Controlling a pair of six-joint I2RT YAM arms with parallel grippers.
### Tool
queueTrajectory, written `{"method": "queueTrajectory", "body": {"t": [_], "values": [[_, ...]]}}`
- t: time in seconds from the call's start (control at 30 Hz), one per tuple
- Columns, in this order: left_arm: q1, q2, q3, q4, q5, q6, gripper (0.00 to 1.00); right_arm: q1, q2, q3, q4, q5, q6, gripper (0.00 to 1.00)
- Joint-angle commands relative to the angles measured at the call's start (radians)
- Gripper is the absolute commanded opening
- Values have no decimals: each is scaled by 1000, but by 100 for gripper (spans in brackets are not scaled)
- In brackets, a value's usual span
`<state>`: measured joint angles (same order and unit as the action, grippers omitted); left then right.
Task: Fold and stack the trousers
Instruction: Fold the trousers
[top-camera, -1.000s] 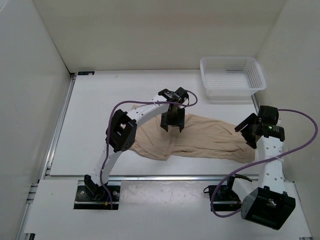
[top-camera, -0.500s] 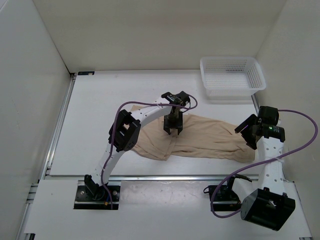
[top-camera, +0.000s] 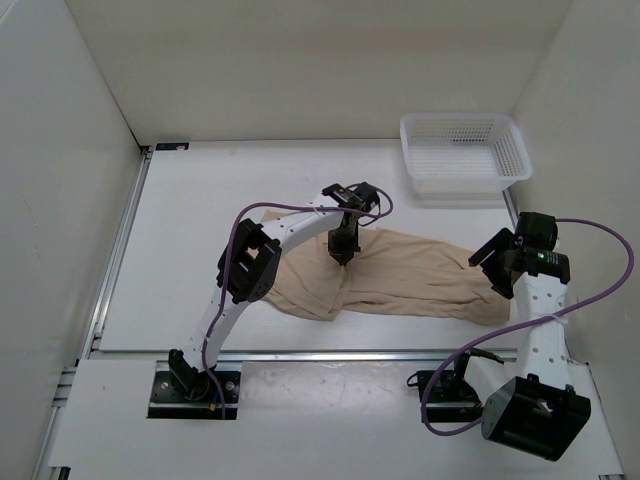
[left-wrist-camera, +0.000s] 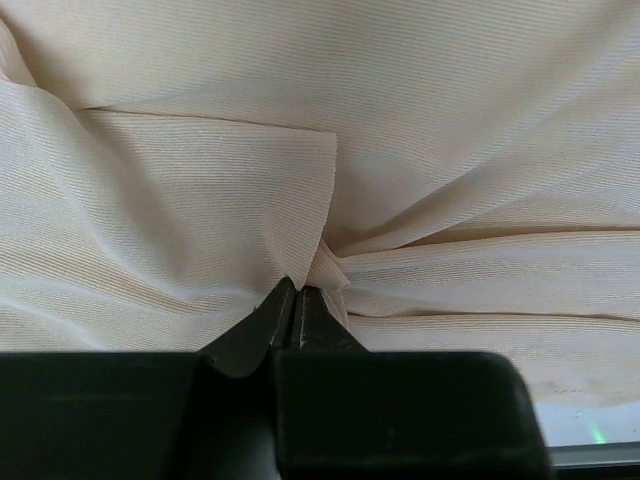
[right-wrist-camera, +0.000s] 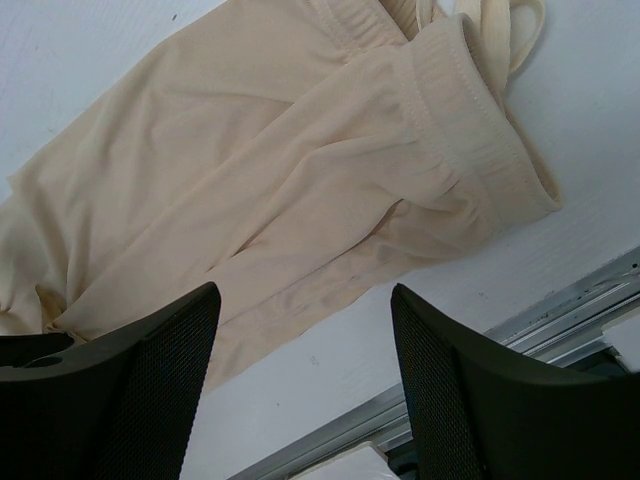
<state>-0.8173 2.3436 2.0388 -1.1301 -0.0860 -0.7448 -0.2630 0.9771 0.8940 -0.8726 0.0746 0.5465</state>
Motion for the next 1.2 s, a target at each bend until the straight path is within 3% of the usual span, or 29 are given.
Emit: {"method": "queueTrajectory", "body": {"t": [0.0,0.33,0.57,0.7,0.73,0.77,0.83,1.0,1.07,1.17], "values": [[-3,-73,29,-28,-32,-4,11,4,3,20,11,-13,-16,74],[15,-236,53,-53,29,28,11,4,3,20,11,-24,-16,74],[24,-169,147,-43,75,59,11,4,-6,20,11,-15,-16,74],[24,-97,147,-43,66,70,48,4,3,20,11,-15,-16,74],[24,-84,147,-59,57,70,66,4,3,20,11,-15,-16,74],[24,-84,147,-59,30,70,71,4,3,20,11,-15,-16,74],[15,-95,124,-68,2,70,72,4,3,20,11,-15,-16,74],[-17,-165,6,-20,-37,91,47,13,3,10,11,-15,-25,74],[-29,-136,6,-20,-26,111,48,13,3,-1,21,-15,-25,74],[-40,-70,50,-63,0,120,65,13,3,-1,21,-24,-25,74]]}}
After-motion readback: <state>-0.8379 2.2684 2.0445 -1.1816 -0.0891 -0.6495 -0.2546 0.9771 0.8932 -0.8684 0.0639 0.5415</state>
